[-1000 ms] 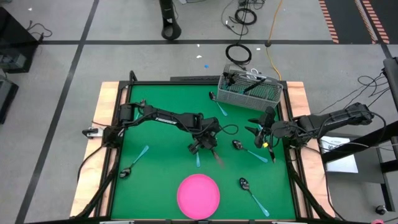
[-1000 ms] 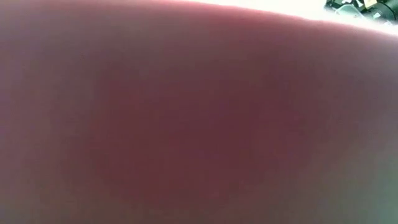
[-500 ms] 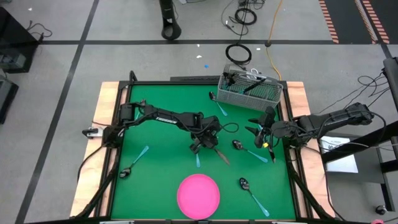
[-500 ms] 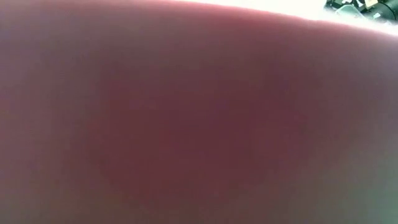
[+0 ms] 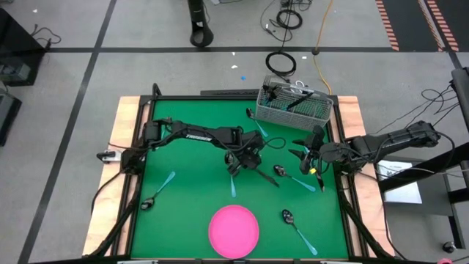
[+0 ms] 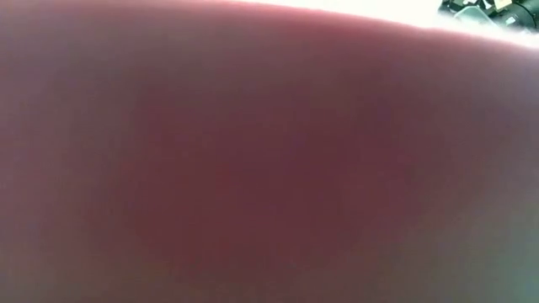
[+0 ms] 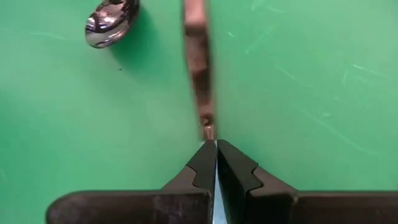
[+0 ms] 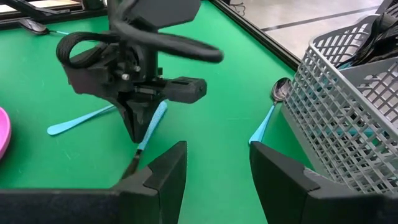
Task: Sort silverware
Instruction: Put the blue knife into the utensil holder
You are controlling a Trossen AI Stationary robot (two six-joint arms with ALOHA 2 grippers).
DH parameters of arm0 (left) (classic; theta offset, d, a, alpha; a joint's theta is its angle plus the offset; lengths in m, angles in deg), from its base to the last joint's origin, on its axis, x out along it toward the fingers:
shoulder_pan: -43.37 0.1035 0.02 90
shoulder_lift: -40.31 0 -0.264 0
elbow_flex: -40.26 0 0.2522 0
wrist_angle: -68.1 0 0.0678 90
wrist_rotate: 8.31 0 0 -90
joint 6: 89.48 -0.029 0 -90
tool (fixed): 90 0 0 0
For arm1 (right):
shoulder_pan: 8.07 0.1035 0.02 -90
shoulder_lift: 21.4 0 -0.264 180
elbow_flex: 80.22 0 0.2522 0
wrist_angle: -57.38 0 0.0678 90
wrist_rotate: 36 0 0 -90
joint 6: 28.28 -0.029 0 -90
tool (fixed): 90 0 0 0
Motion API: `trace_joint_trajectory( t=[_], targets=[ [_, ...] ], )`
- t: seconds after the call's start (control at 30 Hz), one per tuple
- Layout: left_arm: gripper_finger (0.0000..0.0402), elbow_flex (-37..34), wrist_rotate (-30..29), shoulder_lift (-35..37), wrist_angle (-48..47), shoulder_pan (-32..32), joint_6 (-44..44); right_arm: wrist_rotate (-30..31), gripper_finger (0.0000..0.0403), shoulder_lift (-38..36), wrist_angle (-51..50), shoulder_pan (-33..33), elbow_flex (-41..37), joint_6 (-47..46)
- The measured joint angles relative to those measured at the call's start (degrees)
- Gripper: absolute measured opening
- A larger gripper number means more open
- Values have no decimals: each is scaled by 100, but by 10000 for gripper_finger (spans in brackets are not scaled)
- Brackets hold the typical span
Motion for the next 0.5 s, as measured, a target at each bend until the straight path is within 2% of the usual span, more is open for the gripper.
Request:
trace_joint_trajectory(
  t=[0.5],
  targets=[
    [17, 71, 39, 15, 122, -4, 358, 0, 164, 0, -4, 0, 0, 40]
  ],
)
